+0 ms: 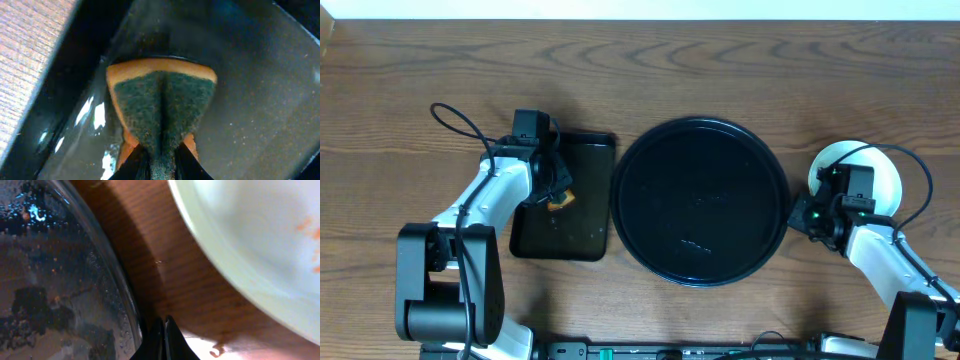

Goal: Clean dirty plates on tray and stack at the side

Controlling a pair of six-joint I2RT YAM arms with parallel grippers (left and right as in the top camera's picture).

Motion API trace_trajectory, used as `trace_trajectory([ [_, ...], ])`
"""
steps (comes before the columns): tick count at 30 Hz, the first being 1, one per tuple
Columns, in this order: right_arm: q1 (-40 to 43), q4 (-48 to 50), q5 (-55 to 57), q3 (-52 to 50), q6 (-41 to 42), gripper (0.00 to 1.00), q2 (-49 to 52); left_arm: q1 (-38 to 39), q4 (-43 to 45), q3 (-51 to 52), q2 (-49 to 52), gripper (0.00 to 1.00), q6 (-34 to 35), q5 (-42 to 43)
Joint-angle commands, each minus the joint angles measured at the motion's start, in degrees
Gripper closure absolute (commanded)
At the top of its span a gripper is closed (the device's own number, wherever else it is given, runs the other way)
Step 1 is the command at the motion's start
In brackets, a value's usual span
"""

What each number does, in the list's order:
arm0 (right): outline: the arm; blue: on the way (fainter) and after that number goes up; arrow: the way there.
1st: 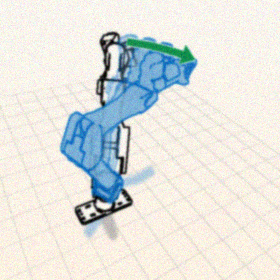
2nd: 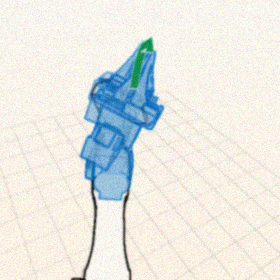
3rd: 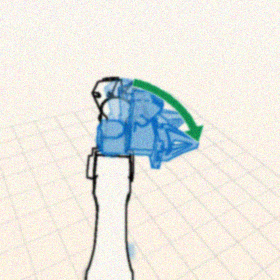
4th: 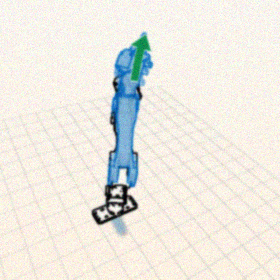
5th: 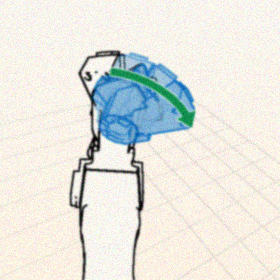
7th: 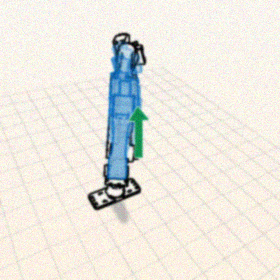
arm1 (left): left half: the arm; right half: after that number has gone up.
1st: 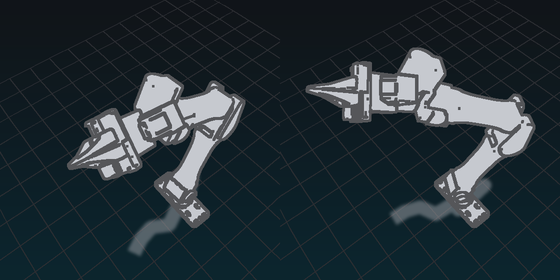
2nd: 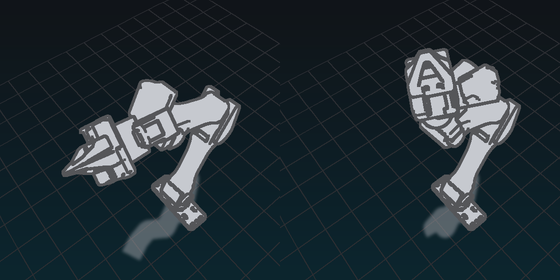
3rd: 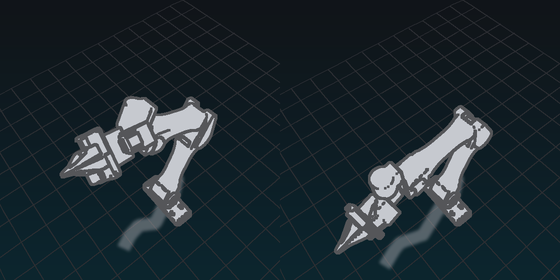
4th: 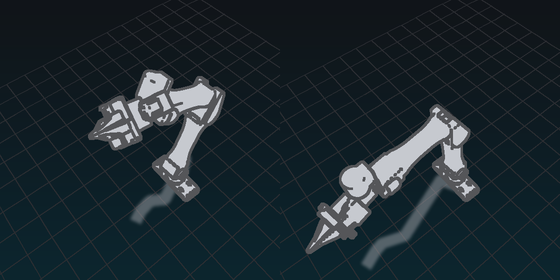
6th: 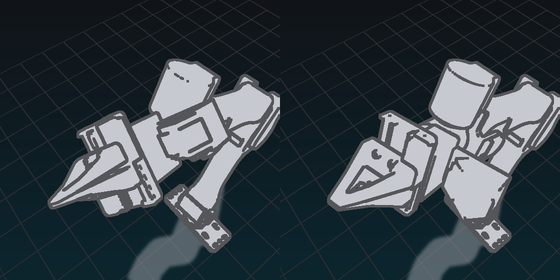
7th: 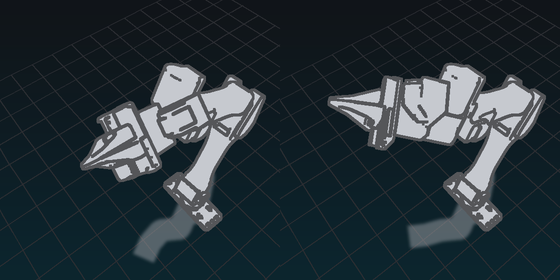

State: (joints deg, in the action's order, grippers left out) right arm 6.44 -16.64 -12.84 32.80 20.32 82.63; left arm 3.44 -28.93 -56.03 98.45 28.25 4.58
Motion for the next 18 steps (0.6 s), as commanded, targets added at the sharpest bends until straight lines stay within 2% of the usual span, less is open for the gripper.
trace_trajectory([
  [1,-1.29,1.01,-5.92,-0.26,-0.7,0.98,0.2,-0.22,-0.57,-0.44,-0.39,0.83,-0.76,0.81],
  [4,-1.29,1.97,-7.1,-0.26,-1.33,0.95,0.2,-0.22,-0.57,-0.44,-0.39,0.83,-0.76,0.81],
  [7,-1.27,3.06,-7.08,-0.24,-1.75,0.84,0.2,-0.22,-0.59,-0.44,-0.39,0.83,-0.79,0.83],
  [9,-1.25,3.65,-6.88,-0.15,-2.19,0.78,0.09,-0.2,-0.55,-0.44,-0.39,0.89,-1.6,0.96],
  [11,-1.16,3.69,-6.21,0.22,-2.75,0.77,-0.46,-0.07,-0.52,-0.46,-0.39,0.92,-3.28,1.05],
  [18,-1.16,1.88,-1.57,2.64,-4.04,0.74,-7.76,2.67,-0.83,-0.46,-0.42,0.92,-4.2,3.98],
])
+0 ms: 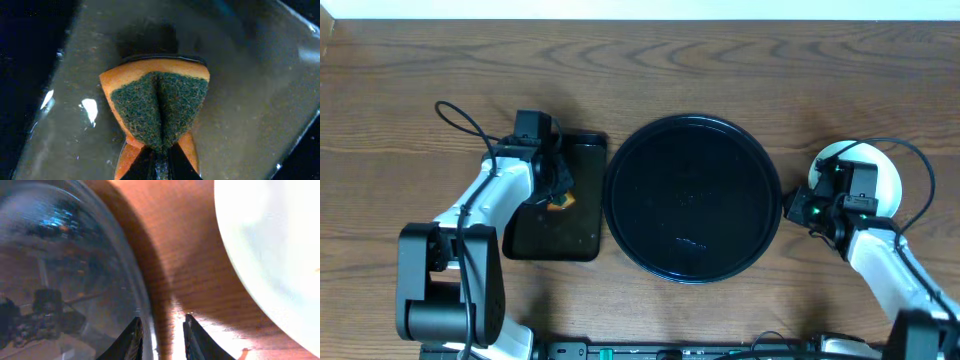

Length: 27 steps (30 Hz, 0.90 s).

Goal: Clean dirty plates on tray and stack at the side

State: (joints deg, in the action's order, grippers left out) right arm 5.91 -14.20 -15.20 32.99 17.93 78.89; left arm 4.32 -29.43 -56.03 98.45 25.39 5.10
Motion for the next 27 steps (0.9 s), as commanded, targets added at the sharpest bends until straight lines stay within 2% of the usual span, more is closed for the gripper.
trace_trajectory([
  [1,-0.63,-1.25,1.46,2.78,-1.88,0.74,-5.07,2.4,-0.33,-0.46,-0.42,0.92,-1.31,3.48],
  [7,-0.59,-6.64,12.26,4.85,-3.48,0.83,-9.03,6.99,-0.31,-0.46,-0.39,0.92,-1.33,3.43],
  [10,-0.13,-9.46,16.09,5.75,-4.76,0.92,-8.48,8.48,-0.28,-0.46,-0.39,0.92,-1.33,3.26],
  [17,2.03,-8.41,24.02,5.9,-4.85,0.96,-6.97,10.05,-0.07,-0.46,-0.39,0.92,-1.31,3.34],
  [27,5.4,-1.84,19.02,5.9,-9.16,0.99,1.09,12.02,1.25,-0.46,-0.39,0.92,-1.31,3.61],
])
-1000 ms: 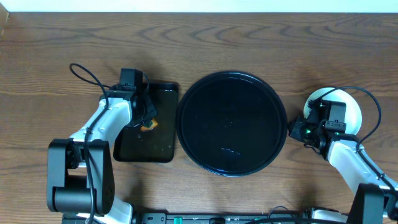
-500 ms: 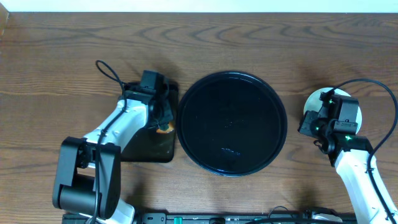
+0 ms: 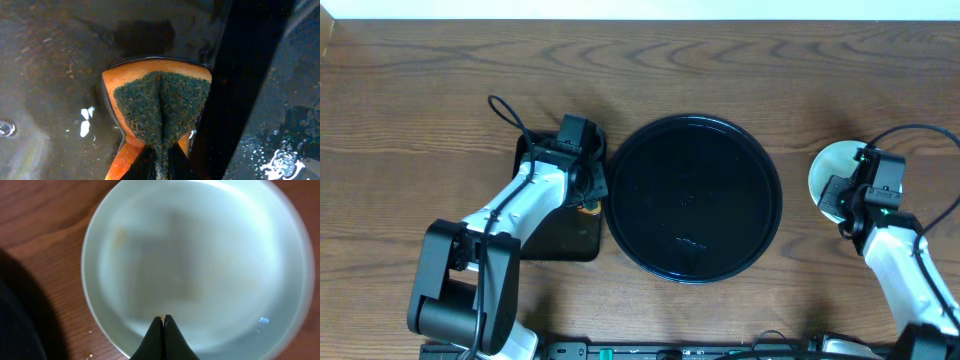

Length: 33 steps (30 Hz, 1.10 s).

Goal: Clean dirty plates on tray and stack at the side

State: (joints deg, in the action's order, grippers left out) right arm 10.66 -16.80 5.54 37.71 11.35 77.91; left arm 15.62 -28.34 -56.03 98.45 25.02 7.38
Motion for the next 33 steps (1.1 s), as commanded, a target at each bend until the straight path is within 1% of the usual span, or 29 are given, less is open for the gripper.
trace_trajectory([
  [1,0.66,1.2,-1.73,1.18,-2.67,0.98,2.99,0.76,0.35,-0.46,-0.39,0.92,-0.96,1.84],
  [6,0.66,2.84,-2.19,1.18,-2.67,0.98,6.29,0.76,2.73,-0.46,-0.39,0.92,-0.92,7.1],
  [10,0.61,2.75,-8.44,1.18,-3.5,0.99,8.15,0.76,3.32,-0.46,-0.39,0.92,-0.94,7.17],
  [14,0.5,2.43,-16.04,1.18,-3.78,0.98,9.88,0.76,3.34,-0.46,-0.39,0.92,-0.94,7.21],
  [16,0.5,2.27,-18.14,1.16,-3.78,0.97,10.23,0.76,3.32,-0.46,-0.39,0.92,-0.94,7.23],
  [20,0.5,2.25,-20.46,1.18,-3.78,0.96,10.23,0.76,3.37,-0.46,-0.39,0.92,-0.94,7.21],
  [24,0.5,2.25,-20.52,1.18,-3.78,0.95,10.23,0.76,3.3,-0.46,-0.39,0.92,-0.98,7.3],
  [26,0.5,2.27,-21.11,1.18,-3.78,0.95,10.23,0.85,3.39,-0.46,-0.39,0.92,-1.03,8.55],
  [33,0.5,2.93,-27.02,1.18,-5.49,0.94,10.21,0.87,3.63,-0.46,-0.39,0.92,-1.01,9.16],
])
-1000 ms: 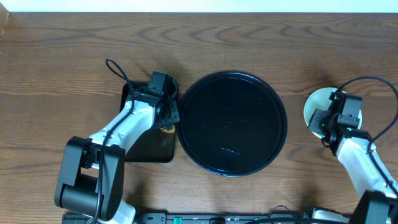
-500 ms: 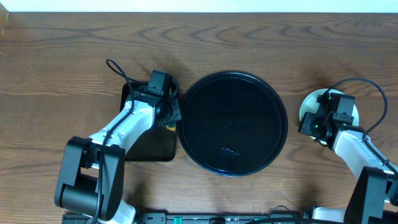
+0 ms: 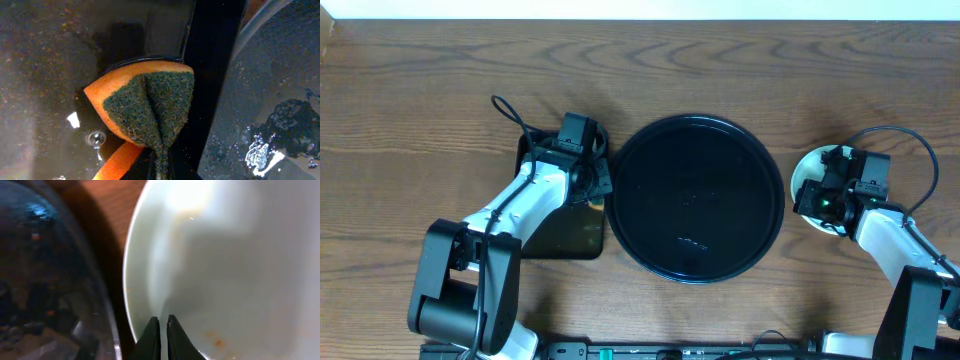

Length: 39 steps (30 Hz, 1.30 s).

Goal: Clean dirty plates on tray and stack at the side

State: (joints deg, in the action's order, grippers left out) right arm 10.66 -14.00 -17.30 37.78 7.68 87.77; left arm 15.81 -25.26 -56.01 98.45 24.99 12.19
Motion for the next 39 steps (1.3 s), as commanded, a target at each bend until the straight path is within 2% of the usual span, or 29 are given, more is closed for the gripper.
trace_trajectory([
  [1,0.5,0.11,-4.17,1.11,-1.79,0.94,0.35,0.68,0.55,-0.48,-0.39,0.92,-0.98,4.35],
  [12,0.5,0.13,-5.25,1.11,-1.81,0.92,0.35,0.66,0.5,-0.48,-0.39,0.92,-2.49,4.04],
  [16,0.48,-1.03,-1.33,1.25,-1.9,0.81,-0.31,0.24,-0.5,-0.48,-0.83,0.92,-2.47,-4.2],
  [20,-0.81,-5.88,11.74,3.02,-0.31,0.8,-4.09,-0.79,-1.14,-0.96,-4.11,0.92,-5.55,-11.1],
  [25,-3.69,-6.71,13.84,6.1,-1.14,0.79,-11.54,-1.14,-0.55,-1.14,-9.38,0.9,-7.21,-14.6],
  [28,-5.6,-6.6,13.81,7.43,-1.53,0.77,-15.56,-1.11,-1.25,-1.14,-10.12,0.84,-7.19,-14.56],
  [32,-7.26,-6.82,13.84,7.61,-2.25,0.76,-19.34,-1.11,-3.06,-1.11,-10.05,0.84,-7.19,-14.38],
  [34,-7.72,-7.43,13.81,7.61,-2.27,0.75,-20.46,-1.14,-3.63,-1.11,-10.05,0.72,-7.19,-14.38],
  [35,-7.82,-7.72,13.79,7.61,-2.25,0.74,-20.72,-1.14,-3.74,-1.11,-10.05,0.71,-7.19,-14.4],
  [39,-8.46,-9.27,11.61,7.61,-3.76,0.74,-21.68,-1.14,-4.07,-1.14,-10.43,0.7,-7.19,-14.38],
])
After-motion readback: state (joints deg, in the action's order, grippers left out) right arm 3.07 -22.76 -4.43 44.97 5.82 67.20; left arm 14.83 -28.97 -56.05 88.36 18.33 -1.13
